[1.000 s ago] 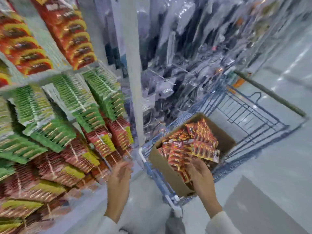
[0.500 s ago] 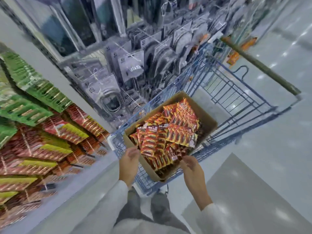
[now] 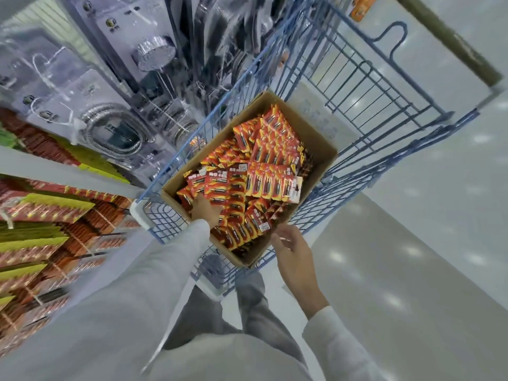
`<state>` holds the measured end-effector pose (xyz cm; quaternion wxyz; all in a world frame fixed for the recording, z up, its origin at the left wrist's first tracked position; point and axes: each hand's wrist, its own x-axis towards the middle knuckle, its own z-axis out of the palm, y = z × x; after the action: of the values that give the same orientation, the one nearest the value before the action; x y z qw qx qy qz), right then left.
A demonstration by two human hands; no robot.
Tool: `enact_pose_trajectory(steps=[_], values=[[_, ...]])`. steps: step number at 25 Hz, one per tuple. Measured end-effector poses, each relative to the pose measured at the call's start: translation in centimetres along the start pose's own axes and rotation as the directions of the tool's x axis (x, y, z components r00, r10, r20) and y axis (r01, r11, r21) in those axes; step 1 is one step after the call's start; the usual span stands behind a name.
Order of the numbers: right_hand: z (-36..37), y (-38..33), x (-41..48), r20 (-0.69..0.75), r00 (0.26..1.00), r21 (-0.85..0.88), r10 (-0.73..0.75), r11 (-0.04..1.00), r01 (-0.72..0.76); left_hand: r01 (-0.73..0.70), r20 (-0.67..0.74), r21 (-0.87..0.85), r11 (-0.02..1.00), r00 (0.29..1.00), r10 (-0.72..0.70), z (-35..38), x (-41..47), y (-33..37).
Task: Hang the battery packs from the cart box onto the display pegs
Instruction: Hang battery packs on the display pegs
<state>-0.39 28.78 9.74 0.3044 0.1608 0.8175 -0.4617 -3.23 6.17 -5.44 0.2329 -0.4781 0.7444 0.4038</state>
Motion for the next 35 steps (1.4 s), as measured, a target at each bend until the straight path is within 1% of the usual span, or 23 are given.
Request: enact_pose_trajectory(steps=[2, 3, 5, 6, 9, 12, 14, 17, 20, 21, 23, 25, 28, 30, 32, 35], values=[[0.6, -0.4, 0.4, -0.004, 1.0, -0.013, 0.02, 1.0, -0.02, 0.053, -0.055, 0.004, 0.999, 0.997, -0.052, 0.3, 0.8, 0.3], [1.0, -0.9, 0.7, -0.002, 1.0, -0.018, 0.024, 1.0, -0.024, 0.055, -0.081, 0.015, 0.998, 0.995, -0.053, 0.3, 1.1, 0.3], [2.0, -1.5, 1.7, 0.013, 0.999, -0.025, 0.03, 0.999, -0.029, 0.009, -0.099, 0.016, 1.0, 0.995, -0.008, -0.1, 0.7, 0.3], [2.5, -2.0, 2.3, 0.026, 0.999, -0.033, 0.032, 0.999, -0.031, -0.024, -0.102, -0.017, 1.0, 0.995, 0.022, -0.4, 0.2, 0.3], [4.5, -4.0, 4.2, 0.062, 0.998, -0.103, 0.005, 0.995, 0.002, -0.085, -0.116, -0.223, 0.971, 0.991, 0.061, -2.2, -2.3, -0.6], [7.0, -4.9, 7.7, 0.101, 0.995, -0.186, 0.022, 0.983, -0.003, -0.072, -0.095, -0.4, 0.914, 0.995, 0.036, -4.9, -5.4, -2.4], [8.9, -5.2, 9.7, 0.104, 0.993, -0.23, 0.047, 0.973, -0.022, -0.055, -0.065, -0.53, 0.846, 0.998, 0.024, -7.1, -7.3, -4.1], [11.8, -5.5, 11.8, 0.059, 0.995, -0.273, 0.086, 0.96, -0.067, -0.023, -0.04, -0.611, 0.791, 0.999, -0.003, -10.2, -9.5, -6.8], [13.5, -5.1, 12.9, -0.066, 0.993, -0.363, 0.098, 0.925, -0.115, -0.02, -0.027, -0.662, 0.749, 1.0, 0.003, -12.1, -11.2, -9.2], [13.9, -4.8, 13.1, -0.093, 0.991, -0.364, 0.092, 0.924, -0.12, -0.027, -0.035, -0.671, 0.741, 0.999, 0.004, -12.6, -11.6, -9.7], [14.1, -4.4, 13.7, -0.097, 0.99, -0.265, 0.102, 0.956, -0.124, -0.048, -0.056, -0.678, 0.733, 0.998, 0.014, -13.5, -12.3, -10.4], [13.5, -4.5, 13.2, -0.042, 0.993, -0.115, 0.107, 0.987, -0.112, -0.066, -0.079, -0.686, 0.724, 0.997, 0.016, -14.3, -13.4, -10.2], [10.9, -5.4, 11.0, 0.037, 0.998, 0.074, 0.043, 0.996, -0.046, -0.143, -0.11, -0.714, 0.686, 0.99, 0.093, -15.4, -15.1, -9.5], [8.6, -6.6, 8.6, 0.102, 0.994, 0.171, -0.026, 0.985, 0.009, -0.198, -0.146, -0.751, 0.63, 0.98, 0.133, -16.3, -16.7, -8.8], [6.3, -8.8, 5.5, 0.186, 0.975, 0.239, -0.119, 0.968, 0.072, -0.249, -0.2, -0.787, 0.565, 0.968, 0.15, -16.9, -18.4, -8.2], [3.8, -11.9, 0.6, 0.28, 0.926, 0.32, -0.253, 0.934, 0.158, -0.316, -0.299, -0.847, 0.428, 0.948, 0.108, -17.9, -21.3, -7.9]])
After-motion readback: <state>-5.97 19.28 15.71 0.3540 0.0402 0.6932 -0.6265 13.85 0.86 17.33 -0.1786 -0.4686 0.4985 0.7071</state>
